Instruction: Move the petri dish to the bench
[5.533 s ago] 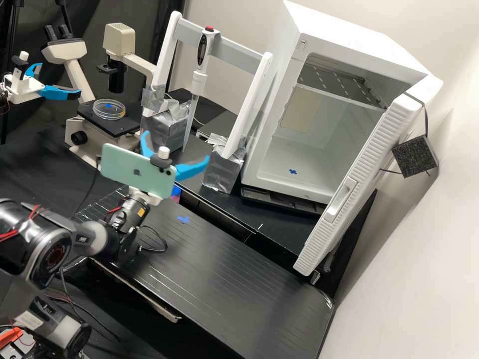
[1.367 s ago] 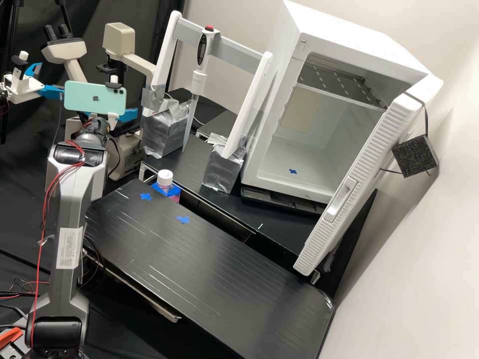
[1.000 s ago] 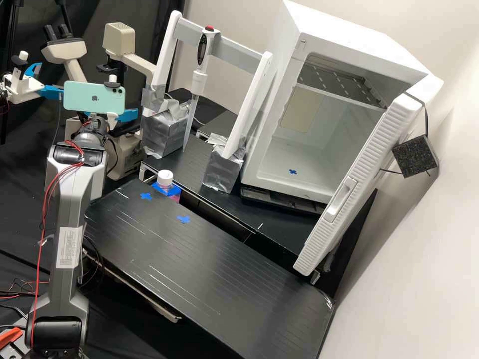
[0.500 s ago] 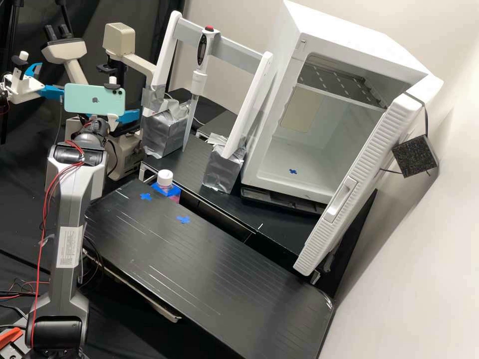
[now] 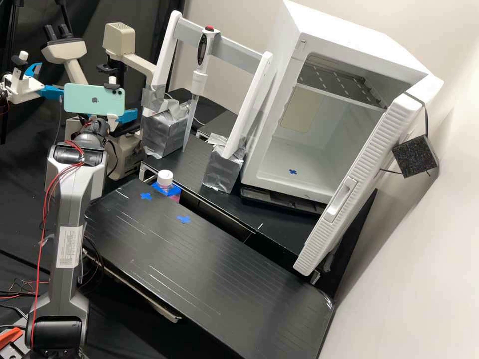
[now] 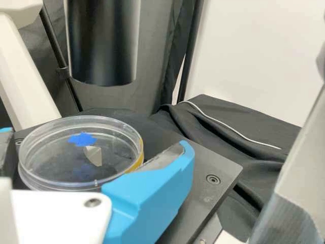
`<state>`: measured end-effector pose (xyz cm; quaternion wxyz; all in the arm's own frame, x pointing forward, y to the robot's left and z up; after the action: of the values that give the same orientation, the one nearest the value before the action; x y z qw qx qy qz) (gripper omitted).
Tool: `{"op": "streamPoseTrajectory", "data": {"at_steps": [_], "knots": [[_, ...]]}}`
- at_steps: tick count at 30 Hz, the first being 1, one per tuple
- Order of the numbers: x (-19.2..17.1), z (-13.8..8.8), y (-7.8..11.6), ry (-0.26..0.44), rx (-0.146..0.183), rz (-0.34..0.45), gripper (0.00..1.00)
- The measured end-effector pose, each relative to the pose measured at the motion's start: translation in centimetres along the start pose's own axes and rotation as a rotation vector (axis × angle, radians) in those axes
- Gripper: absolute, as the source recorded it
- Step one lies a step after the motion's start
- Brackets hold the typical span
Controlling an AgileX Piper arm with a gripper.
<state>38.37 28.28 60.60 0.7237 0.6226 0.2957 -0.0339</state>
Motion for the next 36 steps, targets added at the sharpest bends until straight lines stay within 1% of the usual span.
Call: {"op": "streamPoseTrajectory", "data": {"at_steps": [20, 22, 27, 31, 36], "knots": [[0.0, 0.02, 0.01, -0.003, 0.006, 0.001, 0.0], [0.0, 0.05, 0.02, -0.005, 0.013, 0.002, 0.0], [0.0, 0.06, 0.02, -0.006, 0.015, 0.002, 0.0], [0.0, 0.1, 0.03, -0.011, 0.028, 0.004, 0.0], [-0.11, 0.29, -0.17, -0.017, 0.026, -0.003, 0.0]]}}
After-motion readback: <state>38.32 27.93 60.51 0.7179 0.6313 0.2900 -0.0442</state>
